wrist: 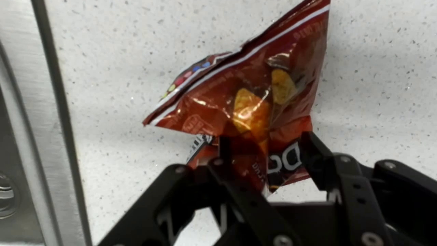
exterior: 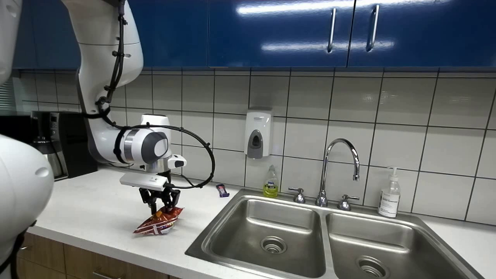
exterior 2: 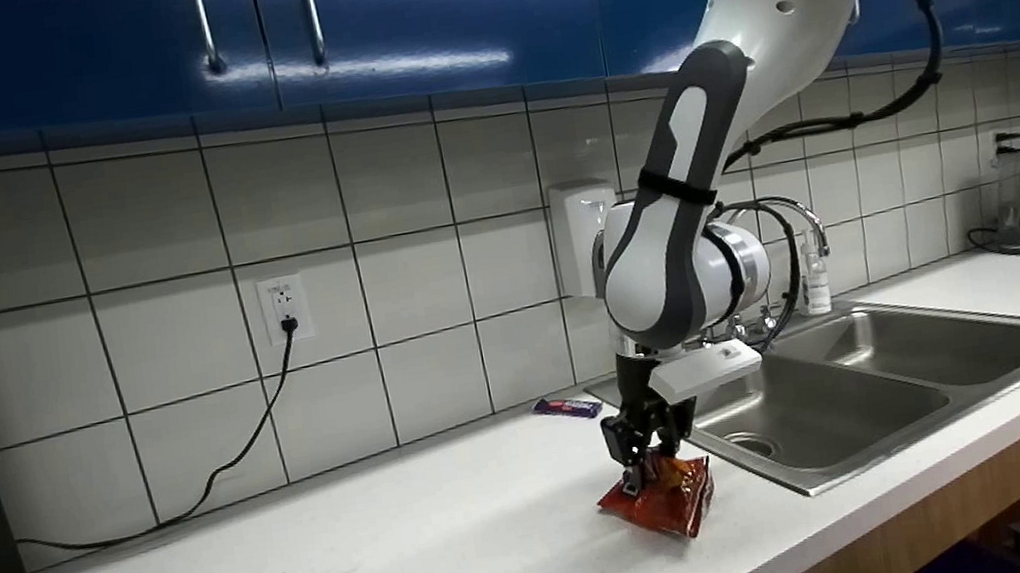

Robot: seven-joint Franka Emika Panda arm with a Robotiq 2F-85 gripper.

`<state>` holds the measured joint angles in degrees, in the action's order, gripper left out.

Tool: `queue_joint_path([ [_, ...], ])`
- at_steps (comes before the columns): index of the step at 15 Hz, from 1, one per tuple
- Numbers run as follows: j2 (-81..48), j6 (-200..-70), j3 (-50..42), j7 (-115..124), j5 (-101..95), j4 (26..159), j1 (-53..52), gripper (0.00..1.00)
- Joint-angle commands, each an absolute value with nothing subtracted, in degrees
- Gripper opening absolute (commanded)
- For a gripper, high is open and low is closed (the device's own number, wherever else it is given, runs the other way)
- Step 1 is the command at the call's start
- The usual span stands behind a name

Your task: Remove the packet from the sink

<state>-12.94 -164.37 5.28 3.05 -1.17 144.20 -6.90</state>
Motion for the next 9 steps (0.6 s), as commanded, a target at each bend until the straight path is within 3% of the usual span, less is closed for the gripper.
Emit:
queue_joint_path([
  [1,-11.95,-163.34,4.84,3.47,-1.87,143.79,-7.23,0.87],
  [3,-11.21,-163.2,4.86,3.53,-1.71,143.93,-7.15,0.99],
  [9,-7.94,-162.97,4.75,3.88,-1.38,144.83,-6.85,1.0],
])
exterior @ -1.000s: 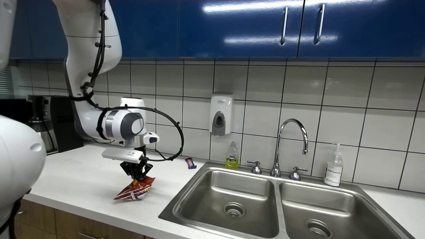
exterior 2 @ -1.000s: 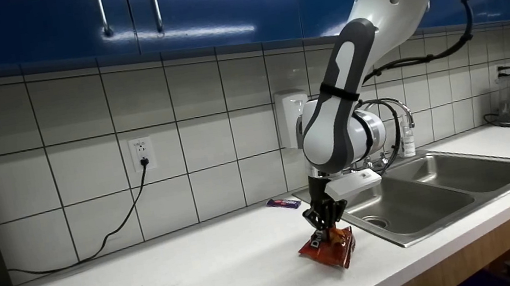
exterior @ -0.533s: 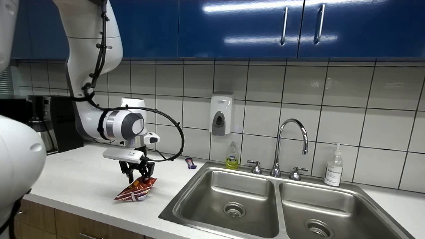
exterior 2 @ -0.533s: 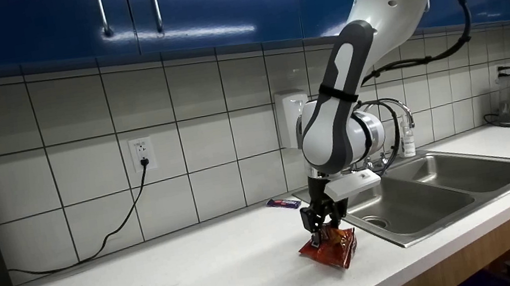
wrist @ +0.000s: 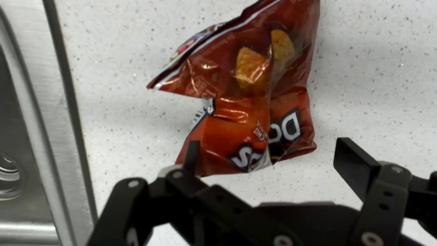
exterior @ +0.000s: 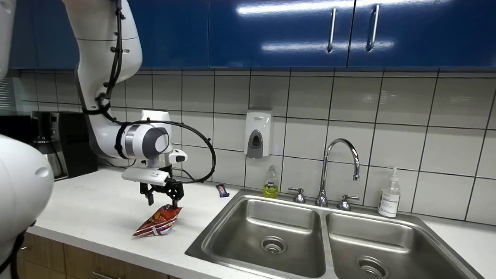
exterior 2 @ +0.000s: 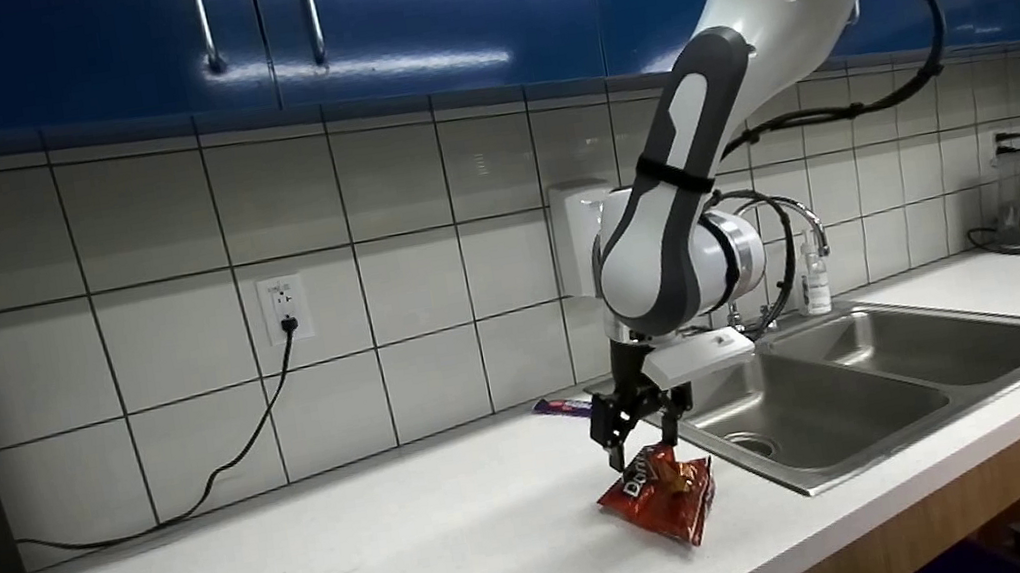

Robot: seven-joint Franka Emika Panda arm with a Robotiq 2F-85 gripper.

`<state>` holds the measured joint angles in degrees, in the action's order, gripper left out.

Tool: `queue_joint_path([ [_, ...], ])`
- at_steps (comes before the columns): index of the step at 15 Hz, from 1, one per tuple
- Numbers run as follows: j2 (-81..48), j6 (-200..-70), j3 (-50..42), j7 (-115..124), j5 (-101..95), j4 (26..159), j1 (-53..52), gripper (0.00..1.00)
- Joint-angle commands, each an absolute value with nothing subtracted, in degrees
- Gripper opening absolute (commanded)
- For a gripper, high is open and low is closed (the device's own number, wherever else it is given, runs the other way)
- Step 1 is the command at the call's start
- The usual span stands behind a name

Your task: Remove the packet from the sink

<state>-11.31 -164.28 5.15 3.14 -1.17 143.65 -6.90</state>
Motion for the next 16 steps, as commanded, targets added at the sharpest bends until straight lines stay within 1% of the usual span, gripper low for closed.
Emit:
queue_joint_path([
  [1,-7.46,-162.95,4.69,3.93,-1.31,144.92,-6.79,1.0],
  [7,-2.98,-161.46,4.51,4.14,0.4,146.29,-6.08,1.0],
  [16,6.33,-150.5,3.71,8.11,1.21,150.18,-5.51,1.0],
])
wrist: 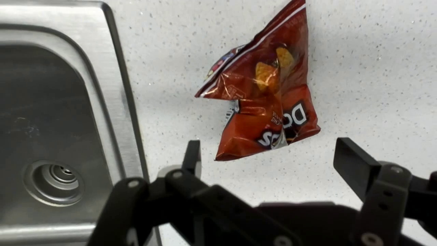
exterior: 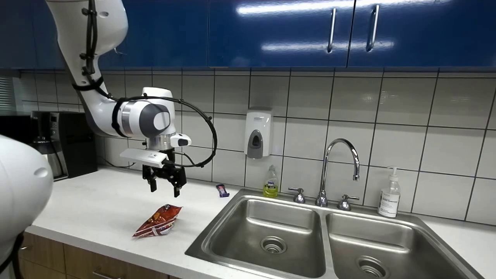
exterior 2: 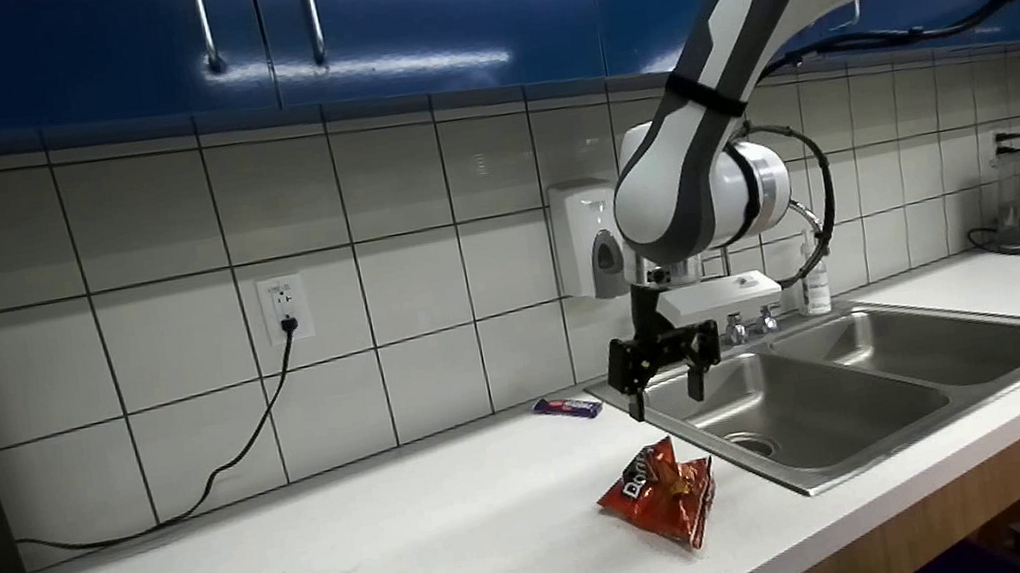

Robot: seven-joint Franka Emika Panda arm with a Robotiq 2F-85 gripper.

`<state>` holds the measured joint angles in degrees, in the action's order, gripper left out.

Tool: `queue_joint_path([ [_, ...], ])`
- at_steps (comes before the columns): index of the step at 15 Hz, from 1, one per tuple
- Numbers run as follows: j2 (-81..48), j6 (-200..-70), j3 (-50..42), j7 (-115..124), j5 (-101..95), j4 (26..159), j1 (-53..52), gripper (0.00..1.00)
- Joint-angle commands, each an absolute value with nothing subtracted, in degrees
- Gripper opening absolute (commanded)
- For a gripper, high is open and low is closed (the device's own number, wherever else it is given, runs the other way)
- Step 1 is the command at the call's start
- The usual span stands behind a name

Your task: Remove the packet from the sink

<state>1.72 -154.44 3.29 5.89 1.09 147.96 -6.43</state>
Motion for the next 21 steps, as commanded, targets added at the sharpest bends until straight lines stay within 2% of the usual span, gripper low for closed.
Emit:
queue_joint_path([
  [1,7.13,-149.58,3.7,8.5,1.23,150.53,-5.43,1.0],
  [11,12.34,-145.78,3.64,9.78,0.58,154.59,-4.21,1.0],
  [12,9.28,-147.07,3.73,8.32,1.3,152.6,-4.68,1.0],
  [21,10.21,-147.08,3.7,8.33,1.31,153.65,-4.48,1.0],
])
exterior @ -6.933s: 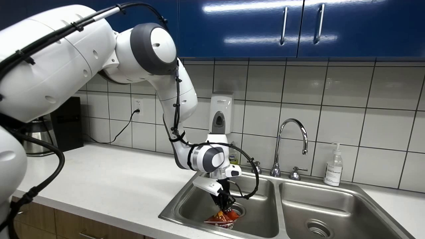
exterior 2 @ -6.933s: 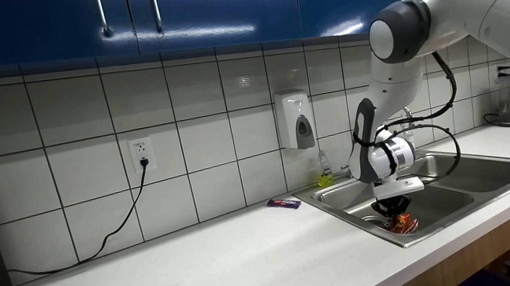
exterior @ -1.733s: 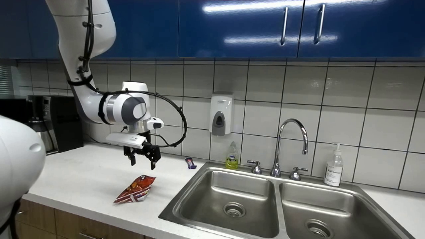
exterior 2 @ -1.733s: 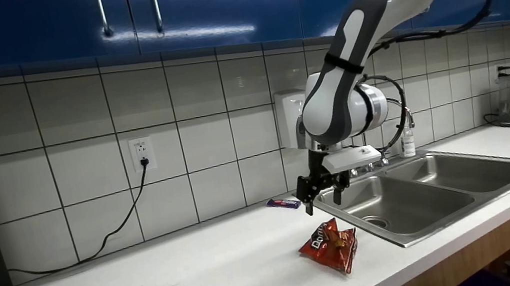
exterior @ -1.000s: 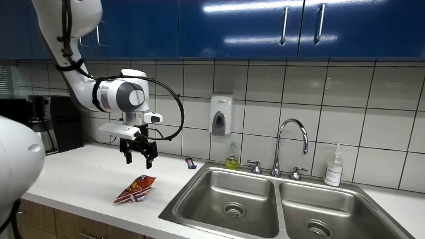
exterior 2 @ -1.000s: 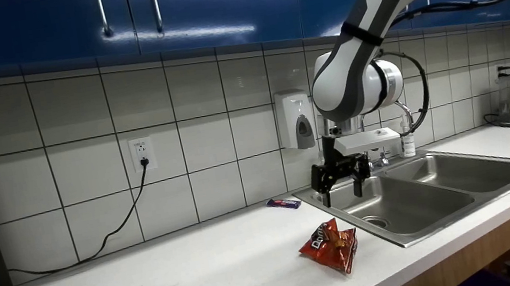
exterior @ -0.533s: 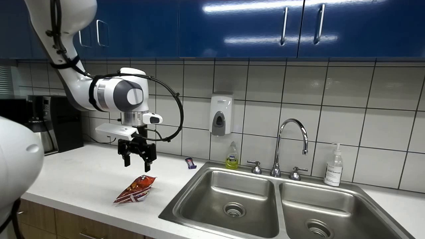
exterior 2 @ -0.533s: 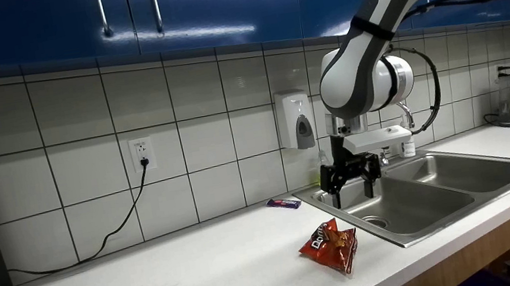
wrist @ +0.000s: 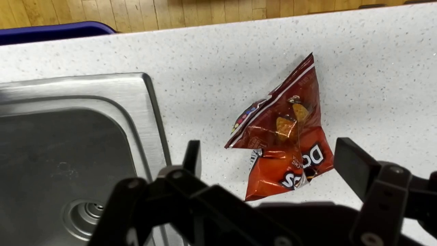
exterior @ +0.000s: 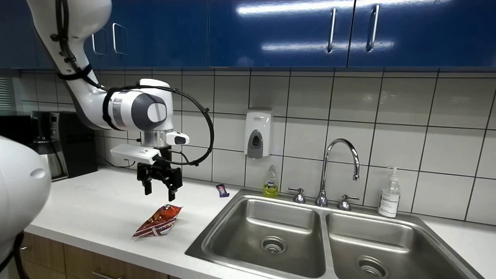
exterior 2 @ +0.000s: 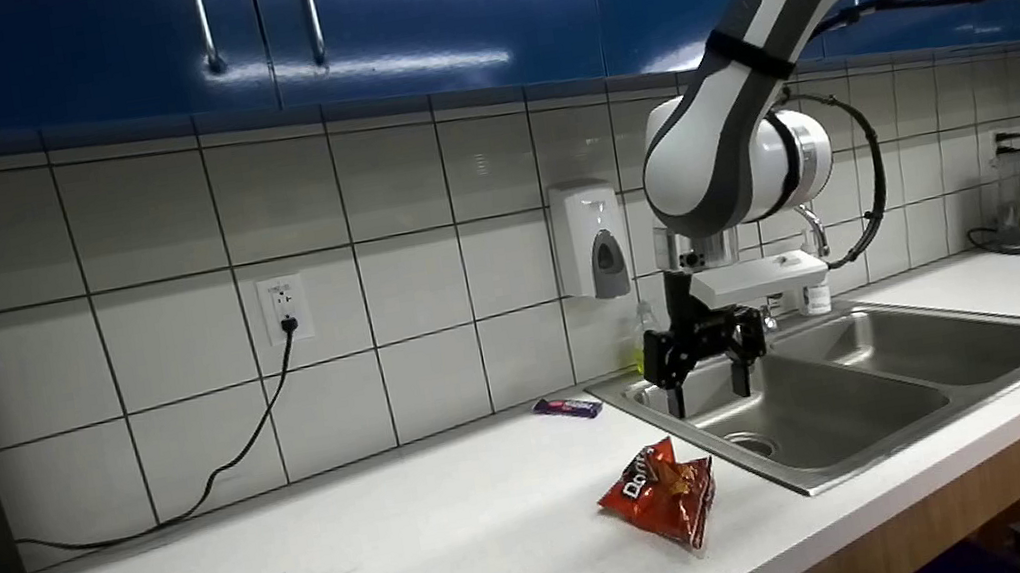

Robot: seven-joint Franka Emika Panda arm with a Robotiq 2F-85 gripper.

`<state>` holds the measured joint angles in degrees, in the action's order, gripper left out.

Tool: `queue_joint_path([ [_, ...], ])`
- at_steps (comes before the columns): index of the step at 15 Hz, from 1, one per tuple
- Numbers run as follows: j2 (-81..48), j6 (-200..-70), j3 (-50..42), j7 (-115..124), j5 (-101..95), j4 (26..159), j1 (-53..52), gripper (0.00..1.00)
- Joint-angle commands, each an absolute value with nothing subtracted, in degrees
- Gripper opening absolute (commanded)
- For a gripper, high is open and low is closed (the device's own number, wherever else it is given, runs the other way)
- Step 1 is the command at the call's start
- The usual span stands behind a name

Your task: Remove the packet from the sink

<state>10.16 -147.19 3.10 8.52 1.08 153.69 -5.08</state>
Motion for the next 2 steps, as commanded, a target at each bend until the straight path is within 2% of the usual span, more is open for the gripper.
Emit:
queue_joint_path([
  [1,10.21,-147.08,3.7,8.33,1.31,153.65,-4.48,1.0],
  [2,10.21,-147.08,3.7,8.34,1.31,153.66,-4.48,1.0],
])
